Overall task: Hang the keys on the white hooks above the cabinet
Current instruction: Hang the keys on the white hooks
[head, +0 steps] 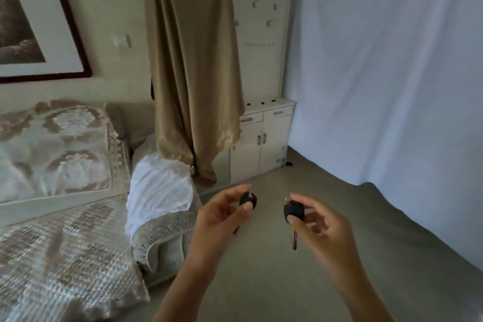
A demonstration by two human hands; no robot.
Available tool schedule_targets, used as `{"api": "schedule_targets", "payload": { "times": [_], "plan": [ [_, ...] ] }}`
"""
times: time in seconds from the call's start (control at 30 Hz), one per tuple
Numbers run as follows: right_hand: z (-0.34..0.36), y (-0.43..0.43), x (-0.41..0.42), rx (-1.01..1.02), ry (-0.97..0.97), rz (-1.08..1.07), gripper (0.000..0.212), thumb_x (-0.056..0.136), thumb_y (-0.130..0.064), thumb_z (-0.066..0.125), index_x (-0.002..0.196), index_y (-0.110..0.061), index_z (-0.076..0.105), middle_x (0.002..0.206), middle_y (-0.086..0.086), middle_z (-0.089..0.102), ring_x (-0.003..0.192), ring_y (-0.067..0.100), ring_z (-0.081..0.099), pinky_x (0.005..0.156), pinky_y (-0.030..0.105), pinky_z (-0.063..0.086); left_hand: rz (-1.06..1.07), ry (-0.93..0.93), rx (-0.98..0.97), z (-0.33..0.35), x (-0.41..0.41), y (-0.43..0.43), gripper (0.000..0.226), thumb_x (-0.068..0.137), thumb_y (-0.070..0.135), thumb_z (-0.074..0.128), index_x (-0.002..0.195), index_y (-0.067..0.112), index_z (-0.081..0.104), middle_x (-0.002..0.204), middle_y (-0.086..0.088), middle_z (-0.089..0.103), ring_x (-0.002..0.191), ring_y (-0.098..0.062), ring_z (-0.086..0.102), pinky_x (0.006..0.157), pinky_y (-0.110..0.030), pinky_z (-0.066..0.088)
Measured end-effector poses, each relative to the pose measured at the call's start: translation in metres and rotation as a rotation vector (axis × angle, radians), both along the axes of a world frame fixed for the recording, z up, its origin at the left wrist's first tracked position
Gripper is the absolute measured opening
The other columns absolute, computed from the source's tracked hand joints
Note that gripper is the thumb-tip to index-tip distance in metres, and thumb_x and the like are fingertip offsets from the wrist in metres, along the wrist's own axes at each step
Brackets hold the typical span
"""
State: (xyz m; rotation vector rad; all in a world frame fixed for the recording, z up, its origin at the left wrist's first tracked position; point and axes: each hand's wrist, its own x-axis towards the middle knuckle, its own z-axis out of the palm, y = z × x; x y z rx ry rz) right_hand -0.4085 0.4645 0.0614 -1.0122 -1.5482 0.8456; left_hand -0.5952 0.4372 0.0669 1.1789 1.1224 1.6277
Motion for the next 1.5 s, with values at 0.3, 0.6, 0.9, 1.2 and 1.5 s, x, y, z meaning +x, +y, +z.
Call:
{"api": "schedule_targets", "payload": {
  "times": [0.3, 0.6, 0.9, 1.2, 1.5],
  "plan": [
    [-0.016, 0.083, 0.063, -0.052, 0.050, -0.127, 0.037, 0.077, -0.003, 0.073, 0.099, -0.032, 0.071, 0.083, -0.008, 0.073, 0.068, 0.015, 0.067, 0.058, 0.017, 0.049, -0.052, 0.084, -0.025, -0.003, 0.056, 0.108, 0.027, 0.083, 0.010, 0.068, 0.104, 0.027, 0.071, 0.091, -0.001, 0.071, 0.074, -0.015, 0.056, 0.060, -0.012, 0.045],
    [-0.007, 0.237, 0.097, -0.054, -0.032, -0.172, 0.036, 0.080, -0.008, 0.071, 0.102, -0.036, 0.067, 0.089, -0.016, 0.071, 0.075, 0.004, 0.066, 0.062, 0.011, 0.048, -0.110, 0.029, -0.023, -0.006, 0.088, 0.276, 0.027, 0.084, 0.010, 0.067, 0.105, 0.027, 0.070, 0.087, 0.007, 0.068, 0.075, -0.014, 0.056, 0.063, -0.014, 0.046],
    [-0.005, 0.369, 0.123, -0.020, -0.031, -0.216, 0.038, 0.080, -0.009, 0.071, 0.097, -0.042, 0.065, 0.093, -0.024, 0.069, 0.079, 0.004, 0.066, 0.066, 0.013, 0.050, -0.160, 0.064, -0.041, -0.004, 0.113, 0.409, 0.027, 0.085, 0.011, 0.066, 0.102, 0.032, 0.069, 0.092, 0.010, 0.069, 0.073, -0.009, 0.061, 0.061, -0.013, 0.046],
    [-0.013, 0.520, 0.153, -0.024, -0.089, -0.128, 0.032, 0.082, -0.011, 0.070, 0.107, -0.031, 0.067, 0.097, -0.014, 0.071, 0.083, 0.001, 0.064, 0.066, 0.007, 0.047, -0.098, 0.062, -0.042, -0.020, 0.147, 0.550, 0.026, 0.086, 0.009, 0.065, 0.106, 0.026, 0.067, 0.087, 0.015, 0.069, 0.070, -0.004, 0.061, 0.061, -0.015, 0.048],
    [-0.007, 0.723, 0.205, 0.040, -0.176, 0.036, 0.035, 0.081, -0.012, 0.073, 0.109, -0.030, 0.065, 0.101, -0.010, 0.071, 0.089, 0.004, 0.066, 0.069, 0.010, 0.049, 0.062, 0.026, -0.035, -0.013, 0.198, 0.725, 0.025, 0.086, 0.006, 0.064, 0.108, 0.018, 0.067, 0.097, 0.004, 0.070, 0.072, -0.017, 0.057, 0.059, -0.015, 0.046]
  ]
}}
